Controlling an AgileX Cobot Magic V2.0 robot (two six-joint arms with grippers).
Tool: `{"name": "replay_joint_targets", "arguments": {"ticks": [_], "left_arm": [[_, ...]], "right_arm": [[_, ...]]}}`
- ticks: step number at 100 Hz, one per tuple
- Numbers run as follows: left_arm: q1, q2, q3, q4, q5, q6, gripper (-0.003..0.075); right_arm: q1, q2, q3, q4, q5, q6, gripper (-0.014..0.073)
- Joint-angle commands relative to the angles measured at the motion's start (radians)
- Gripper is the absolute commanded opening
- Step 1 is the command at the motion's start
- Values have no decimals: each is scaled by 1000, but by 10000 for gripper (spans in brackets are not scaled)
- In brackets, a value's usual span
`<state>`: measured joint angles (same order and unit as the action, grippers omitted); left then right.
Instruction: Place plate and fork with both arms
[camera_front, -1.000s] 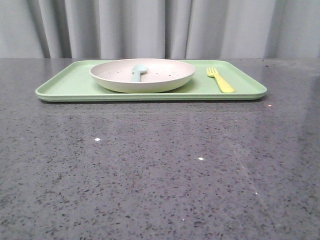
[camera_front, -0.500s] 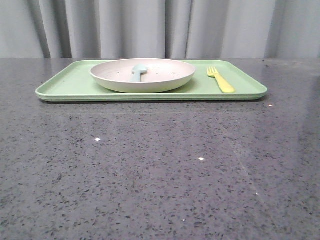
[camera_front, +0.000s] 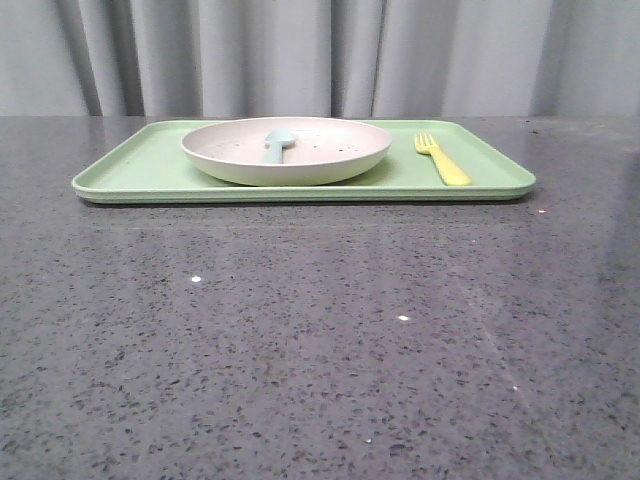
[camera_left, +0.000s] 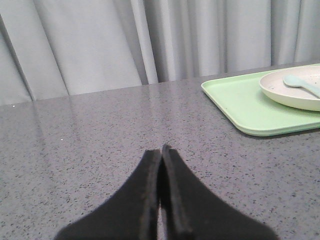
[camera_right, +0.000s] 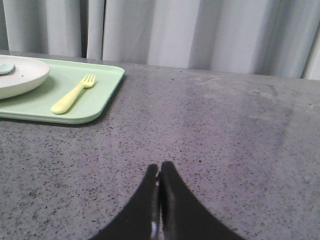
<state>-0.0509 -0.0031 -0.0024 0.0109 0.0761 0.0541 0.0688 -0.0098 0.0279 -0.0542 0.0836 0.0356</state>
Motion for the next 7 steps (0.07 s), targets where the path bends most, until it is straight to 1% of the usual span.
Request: {"name": "replay_joint_targets", "arguments": {"ticks": [1, 7], "left_arm": [[-5, -32, 14, -1, -76, -9, -20], [-5, -32, 14, -1, -76, -9, -20]], "right_arm": [[-5, -24, -7, -1, -89, -10, -69], [-5, -24, -7, -1, -89, -10, -69]]}}
